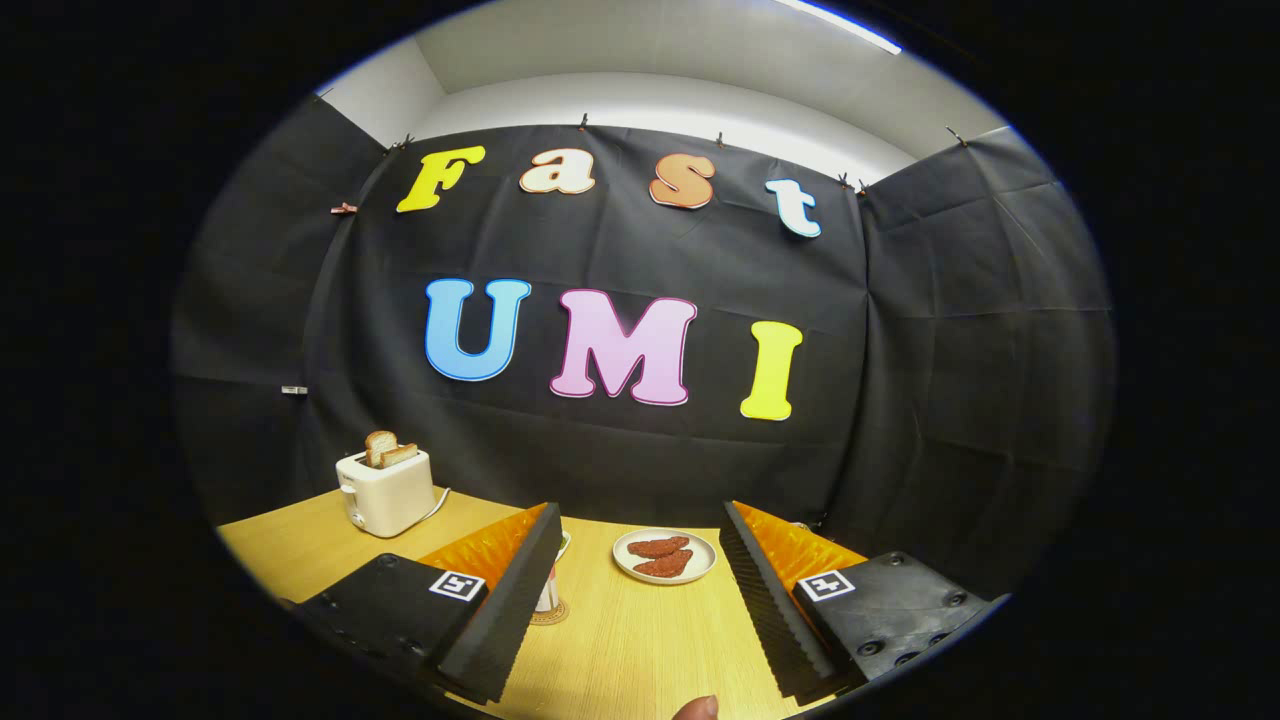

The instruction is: Take the bottle from table, then pour the juice into the cup, finally place the bottle on the coaster

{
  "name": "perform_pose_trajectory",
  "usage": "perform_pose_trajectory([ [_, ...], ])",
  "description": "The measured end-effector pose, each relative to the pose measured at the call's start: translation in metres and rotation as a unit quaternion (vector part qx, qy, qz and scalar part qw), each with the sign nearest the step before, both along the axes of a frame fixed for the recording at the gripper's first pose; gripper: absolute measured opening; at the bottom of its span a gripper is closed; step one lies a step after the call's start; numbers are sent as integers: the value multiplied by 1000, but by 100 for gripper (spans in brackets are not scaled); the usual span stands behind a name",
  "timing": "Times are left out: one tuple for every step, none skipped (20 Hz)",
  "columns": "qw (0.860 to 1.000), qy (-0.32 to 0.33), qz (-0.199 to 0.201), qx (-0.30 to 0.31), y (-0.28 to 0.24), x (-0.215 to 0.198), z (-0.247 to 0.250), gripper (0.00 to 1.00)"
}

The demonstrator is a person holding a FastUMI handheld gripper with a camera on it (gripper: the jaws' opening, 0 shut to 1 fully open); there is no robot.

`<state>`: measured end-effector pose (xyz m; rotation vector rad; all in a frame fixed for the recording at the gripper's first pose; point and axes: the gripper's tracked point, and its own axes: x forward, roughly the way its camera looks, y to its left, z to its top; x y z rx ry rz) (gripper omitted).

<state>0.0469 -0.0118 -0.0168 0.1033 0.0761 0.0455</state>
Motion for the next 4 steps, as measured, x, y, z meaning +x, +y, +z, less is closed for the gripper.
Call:
perform_pose_trajectory([
  [1000, -1, -4, -1, -2, 1, 1, 97],
  [1000, -2, -5, -3, -4, 1, 2, 97],
  [1000, -5, -8, -5, -6, 1, 2, 97],
  [1000, -5, -13, -7, -9, 1, 2, 97],
])
